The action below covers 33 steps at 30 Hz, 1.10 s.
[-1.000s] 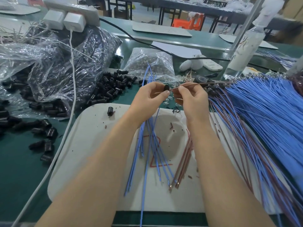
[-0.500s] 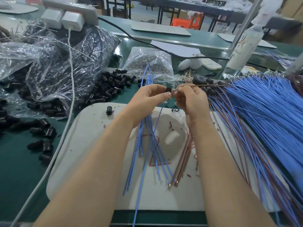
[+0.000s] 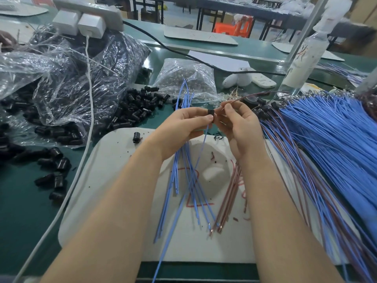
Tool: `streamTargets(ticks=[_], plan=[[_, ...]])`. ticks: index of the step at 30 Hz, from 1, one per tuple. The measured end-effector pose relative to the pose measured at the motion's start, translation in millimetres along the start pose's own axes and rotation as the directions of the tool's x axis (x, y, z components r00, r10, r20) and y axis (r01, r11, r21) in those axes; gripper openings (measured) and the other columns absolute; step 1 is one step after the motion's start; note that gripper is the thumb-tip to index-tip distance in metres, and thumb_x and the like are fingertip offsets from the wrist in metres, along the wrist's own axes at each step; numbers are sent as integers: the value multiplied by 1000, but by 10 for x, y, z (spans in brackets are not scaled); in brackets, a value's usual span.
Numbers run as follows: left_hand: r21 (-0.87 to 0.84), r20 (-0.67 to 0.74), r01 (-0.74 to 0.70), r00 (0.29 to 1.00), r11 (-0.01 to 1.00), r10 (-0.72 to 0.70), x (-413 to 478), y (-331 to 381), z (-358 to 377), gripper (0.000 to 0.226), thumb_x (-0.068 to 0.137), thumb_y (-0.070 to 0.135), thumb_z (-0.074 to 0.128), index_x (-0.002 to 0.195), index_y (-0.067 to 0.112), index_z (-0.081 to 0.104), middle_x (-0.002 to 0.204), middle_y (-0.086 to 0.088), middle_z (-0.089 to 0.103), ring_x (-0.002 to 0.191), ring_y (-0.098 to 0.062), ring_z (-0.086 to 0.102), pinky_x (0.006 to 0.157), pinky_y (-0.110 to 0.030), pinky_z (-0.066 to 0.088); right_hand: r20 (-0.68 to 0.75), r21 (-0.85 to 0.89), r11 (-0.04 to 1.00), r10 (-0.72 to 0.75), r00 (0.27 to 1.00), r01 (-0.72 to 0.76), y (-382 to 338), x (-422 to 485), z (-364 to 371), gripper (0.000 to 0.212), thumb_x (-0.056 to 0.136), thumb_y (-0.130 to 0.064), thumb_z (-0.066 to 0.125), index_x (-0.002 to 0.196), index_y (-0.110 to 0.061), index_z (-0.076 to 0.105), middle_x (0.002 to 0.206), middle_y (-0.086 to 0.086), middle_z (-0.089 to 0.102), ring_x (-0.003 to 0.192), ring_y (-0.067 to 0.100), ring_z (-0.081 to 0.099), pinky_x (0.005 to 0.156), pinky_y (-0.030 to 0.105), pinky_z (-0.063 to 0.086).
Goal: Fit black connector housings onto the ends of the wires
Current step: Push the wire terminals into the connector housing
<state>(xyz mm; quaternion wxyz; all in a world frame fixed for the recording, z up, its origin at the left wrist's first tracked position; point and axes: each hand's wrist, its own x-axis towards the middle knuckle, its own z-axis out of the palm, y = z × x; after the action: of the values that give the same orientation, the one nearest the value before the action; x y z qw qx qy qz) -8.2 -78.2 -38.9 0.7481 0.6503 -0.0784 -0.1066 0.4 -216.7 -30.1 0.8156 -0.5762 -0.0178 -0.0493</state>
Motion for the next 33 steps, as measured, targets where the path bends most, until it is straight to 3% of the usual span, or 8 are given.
streamTargets(ticks=[6,10,14,18,23,28,33], plan=[[-269,141,60,990,961,-22,-15,22,-37,9,87,10,58,94,11,63,93,-2,72,93,-14,68,92,-26,51,88,103,992,68,994,-77,-16,-3,-22,22,100,-6,42,84,-13,56,66,-3,67,62,8,64,59,19,51],[-284,173,66,985,956,-16,-13,18,-41,18,76,19,63,92,12,69,97,-1,72,94,-13,68,92,-27,51,122,167,979,94,988,-114,-33,-4,-28,21,100,-6,42,86,-13,57,67,-3,67,62,9,65,58,19,51],[-298,202,100,979,949,-40,-5,7,-61,18,80,21,62,95,15,68,100,1,71,94,-12,66,95,-29,46,160,241,958,117,980,-154,-39,-7,-25,20,100,-8,42,88,-13,58,68,-3,65,62,10,63,58,20,51],[-304,230,144,970,942,-75,-5,2,-60,23,76,24,63,98,17,65,99,3,71,91,-9,67,87,-25,48,173,265,948,132,976,-175,-48,-13,-29,19,99,-10,43,90,-14,59,69,-3,65,61,10,62,58,21,50],[-310,206,142,975,940,-80,-18,21,-45,15,76,20,62,85,17,74,91,2,72,93,-11,66,88,-22,47,172,273,944,140,975,-183,-58,-23,-19,19,99,-8,42,90,-13,59,67,-3,65,60,10,60,57,20,50],[-240,64,108,993,965,-95,10,5,-29,9,88,8,60,88,11,68,85,0,71,86,-12,63,89,-22,46,63,116,988,92,994,-99,-23,-17,6,19,97,-6,48,88,-13,64,66,-3,67,63,6,62,60,18,51],[-110,-33,54,998,992,-58,39,-29,4,6,87,10,63,92,11,68,84,1,71,78,-7,59,76,-18,44,-81,-83,995,-53,995,47,34,3,27,20,95,-1,51,83,-11,63,68,2,64,61,6,61,64,19,52]])
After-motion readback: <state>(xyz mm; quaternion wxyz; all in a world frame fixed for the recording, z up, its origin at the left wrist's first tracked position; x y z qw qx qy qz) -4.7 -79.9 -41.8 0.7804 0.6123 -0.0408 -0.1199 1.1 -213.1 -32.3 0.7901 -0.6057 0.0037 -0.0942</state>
